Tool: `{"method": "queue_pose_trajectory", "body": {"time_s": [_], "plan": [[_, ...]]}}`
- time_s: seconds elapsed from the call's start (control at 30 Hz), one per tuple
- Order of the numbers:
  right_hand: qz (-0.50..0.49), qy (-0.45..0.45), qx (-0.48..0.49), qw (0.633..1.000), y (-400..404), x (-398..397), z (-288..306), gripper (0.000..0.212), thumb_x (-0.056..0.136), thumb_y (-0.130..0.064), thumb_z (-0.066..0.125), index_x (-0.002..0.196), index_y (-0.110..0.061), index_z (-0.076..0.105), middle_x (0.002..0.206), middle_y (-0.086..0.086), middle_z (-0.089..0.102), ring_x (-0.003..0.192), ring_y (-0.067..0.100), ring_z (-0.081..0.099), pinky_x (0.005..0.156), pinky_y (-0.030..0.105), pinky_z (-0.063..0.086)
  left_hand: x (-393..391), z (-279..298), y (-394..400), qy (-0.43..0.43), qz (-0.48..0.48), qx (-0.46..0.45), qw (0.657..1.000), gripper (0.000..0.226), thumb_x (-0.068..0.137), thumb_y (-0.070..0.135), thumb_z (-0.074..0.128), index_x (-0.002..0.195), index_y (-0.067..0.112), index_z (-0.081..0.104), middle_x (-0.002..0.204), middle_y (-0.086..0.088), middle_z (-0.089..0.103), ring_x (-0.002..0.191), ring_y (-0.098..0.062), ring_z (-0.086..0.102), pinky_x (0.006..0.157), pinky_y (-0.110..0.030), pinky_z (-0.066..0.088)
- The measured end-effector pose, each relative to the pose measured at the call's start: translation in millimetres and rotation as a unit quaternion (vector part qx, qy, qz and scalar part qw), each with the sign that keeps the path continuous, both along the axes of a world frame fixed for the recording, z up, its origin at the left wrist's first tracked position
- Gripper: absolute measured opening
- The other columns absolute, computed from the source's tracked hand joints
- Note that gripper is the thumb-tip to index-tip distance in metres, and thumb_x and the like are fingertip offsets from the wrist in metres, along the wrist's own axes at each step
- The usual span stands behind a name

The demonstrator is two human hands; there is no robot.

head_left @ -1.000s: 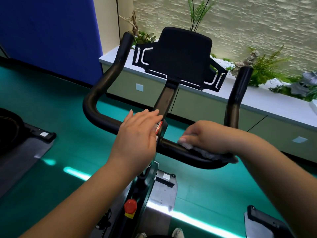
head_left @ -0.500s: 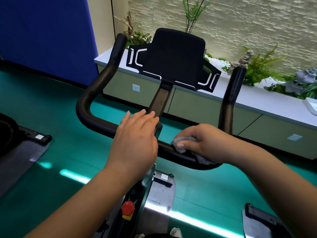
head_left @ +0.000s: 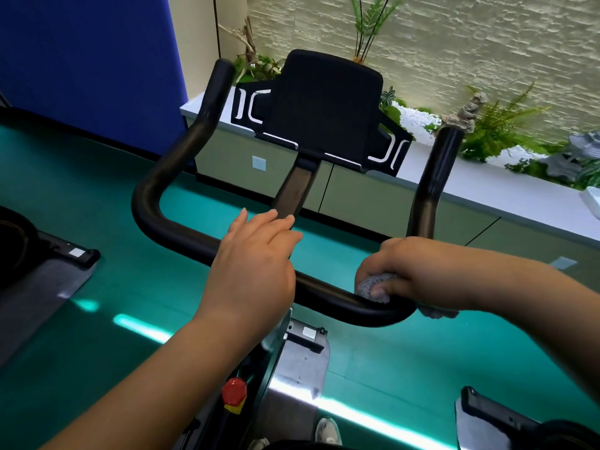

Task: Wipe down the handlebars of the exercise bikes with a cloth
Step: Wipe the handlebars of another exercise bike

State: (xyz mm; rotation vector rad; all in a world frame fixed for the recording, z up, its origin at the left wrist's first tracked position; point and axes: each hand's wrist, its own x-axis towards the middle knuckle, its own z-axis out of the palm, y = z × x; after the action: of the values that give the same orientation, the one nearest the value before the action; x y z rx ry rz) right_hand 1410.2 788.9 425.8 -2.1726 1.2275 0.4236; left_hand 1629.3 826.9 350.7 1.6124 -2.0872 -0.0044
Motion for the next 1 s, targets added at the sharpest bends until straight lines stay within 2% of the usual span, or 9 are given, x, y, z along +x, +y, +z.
{"method": "queue_pose_trajectory", "body": {"time_s": [0.1,0.17,0.33,0.43,0.5,0.63,0.73,0.83,1.0], "plan": [[0.066,0.062,-0.063,0.994,-10.8,-12.7,3.1,0.014,0.082,-0.031,0.049,0.079,-0.037,0.061,0.09,-0.005,0.054,0.067,0.019,0.066,0.062,0.034,0.056,-5.9,-0.8,-2.7,-0.012,-0.002,0.008,1.0,0.037,0.078,0.013,0.046,0.105,0.015,0.071,0.119,-0.003,0.067,0.118,-0.023,0.057,0.11,-0.046,0.027],[0.123,0.092,-0.16,0.975,-17.1,-21.3,0.5,0.013,0.084,-0.032,0.051,0.087,-0.037,0.062,0.092,-0.015,0.057,0.091,0.008,0.051,0.08,0.032,0.049,-8.3,-2.1,-3.5,-0.028,0.0,0.009,1.0,0.033,0.078,0.015,0.051,0.103,0.016,0.072,0.119,-0.002,0.067,0.117,-0.023,0.058,0.108,-0.047,0.03],[0.101,-0.036,-0.296,0.949,9.9,-32.8,-20.5,0.016,0.091,-0.04,0.052,0.097,-0.036,0.065,0.099,-0.015,0.053,0.089,0.012,0.042,0.081,0.025,0.039,-16.3,-0.4,-4.3,-0.037,0.024,0.013,0.999,0.03,0.079,0.019,0.052,0.101,0.018,0.074,0.116,-0.001,0.069,0.114,-0.023,0.06,0.106,-0.048,0.033],[0.026,-0.122,-0.358,0.925,6.5,-49.2,-33.8,0.027,0.09,-0.041,0.047,0.097,-0.028,0.069,0.095,-0.008,0.055,0.086,0.015,0.043,0.077,0.021,0.034,-22.5,0.2,-6.9,-0.04,0.031,0.022,0.998,0.03,0.08,0.02,0.051,0.101,0.019,0.074,0.114,0.0,0.07,0.114,-0.023,0.06,0.106,-0.048,0.035],[-0.063,-0.173,-0.404,0.896,-3.5,-58.9,-40.4,0.019,0.09,-0.027,0.059,0.103,-0.02,0.071,0.097,-0.002,0.055,0.089,0.018,0.047,0.08,0.027,0.042,-24.1,0.5,-8.9,-0.03,0.04,0.028,0.998,0.031,0.083,0.022,0.049,0.102,0.02,0.073,0.114,0.001,0.069,0.116,-0.021,0.059,0.107,-0.047,0.035],[-0.254,-0.308,-0.375,0.837,12.0,-56.6,-64.9,0.034,0.082,-0.007,0.071,0.113,-0.021,0.068,0.099,-0.004,0.047,0.091,0.001,0.047,0.082,0.013,0.042,-24.6,1.6,-9.9,-0.004,0.058,0.035,0.998,0.033,0.086,0.024,0.045,0.105,0.02,0.072,0.117,0.002,0.068,0.119,-0.018,0.056,0.11,-0.044,0.034],[-0.321,-0.397,-0.361,0.781,47.0,-44.0,-86.0,0.043,0.077,0.008,0.071,0.108,-0.022,0.067,0.101,-0.007,0.046,0.092,0.004,0.052,0.077,0.017,0.048,-24.6,2.9,-8.8,-0.007,0.06,0.042,0.997,0.034,0.087,0.026,0.044,0.107,0.02,0.072,0.118,0.003,0.067,0.12,-0.017,0.055,0.11,-0.044,0.034],[-0.337,-0.42,-0.388,0.748,57.8,-41.2,-93.6,0.039,0.078,-0.002,0.066,0.107,-0.027,0.061,0.102,-0.007,0.049,0.099,-0.003,0.049,0.087,0.006,0.036,-24.7,4.2,-7.1,-0.012,0.06,0.042,0.997,0.034,0.088,0.026,0.044,0.107,0.019,0.072,0.118,0.003,0.067,0.119,-0.018,0.056,0.11,-0.044,0.034],[-0.501,-0.449,-0.29,0.681,55.1,-30.4,-96.3,0.031,0.091,-0.018,0.06,0.117,-0.034,0.057,0.109,-0.009,0.058,0.1,-0.005,0.054,0.088,0.01,0.038,-25.8,6.1,-7.2,-0.013,0.059,0.035,0.998,0.033,0.088,0.026,0.045,0.105,0.018,0.072,0.114,0.002,0.069,0.117,-0.02,0.057,0.107,-0.043,0.035]]}}
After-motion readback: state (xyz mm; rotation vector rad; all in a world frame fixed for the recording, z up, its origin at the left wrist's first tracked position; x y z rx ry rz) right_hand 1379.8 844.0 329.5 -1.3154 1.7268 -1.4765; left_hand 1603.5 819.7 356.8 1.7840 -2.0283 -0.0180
